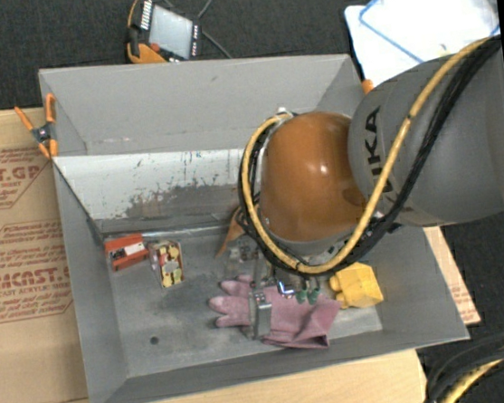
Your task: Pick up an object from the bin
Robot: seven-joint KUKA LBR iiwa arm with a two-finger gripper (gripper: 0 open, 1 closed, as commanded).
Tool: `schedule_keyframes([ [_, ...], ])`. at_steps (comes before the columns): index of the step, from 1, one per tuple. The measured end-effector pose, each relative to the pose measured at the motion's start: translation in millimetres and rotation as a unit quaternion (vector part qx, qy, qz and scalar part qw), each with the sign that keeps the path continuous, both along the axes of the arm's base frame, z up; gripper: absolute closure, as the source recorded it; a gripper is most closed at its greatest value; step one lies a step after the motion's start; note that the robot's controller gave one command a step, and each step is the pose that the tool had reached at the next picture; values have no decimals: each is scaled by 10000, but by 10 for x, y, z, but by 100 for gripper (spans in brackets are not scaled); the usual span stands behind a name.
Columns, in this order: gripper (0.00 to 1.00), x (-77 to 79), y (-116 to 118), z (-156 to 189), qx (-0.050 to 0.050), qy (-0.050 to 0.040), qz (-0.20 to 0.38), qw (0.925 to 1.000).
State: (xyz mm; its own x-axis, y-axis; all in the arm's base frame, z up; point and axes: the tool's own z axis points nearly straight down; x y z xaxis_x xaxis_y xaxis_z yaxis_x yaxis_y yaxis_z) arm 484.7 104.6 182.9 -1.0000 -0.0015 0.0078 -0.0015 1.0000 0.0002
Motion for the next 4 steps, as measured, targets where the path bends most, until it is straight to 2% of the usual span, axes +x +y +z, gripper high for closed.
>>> schedule_keyframes([
  [1,0,20,-6,38,5,-39,-6,10000],
  [2,0,328,-367,-813,2,-35,-1489,9889],
  [3,0,428,-524,-1127,11,-53,-1053,9944],
  [4,0,100,-438,-1127,2,-28,-2022,9793],
])
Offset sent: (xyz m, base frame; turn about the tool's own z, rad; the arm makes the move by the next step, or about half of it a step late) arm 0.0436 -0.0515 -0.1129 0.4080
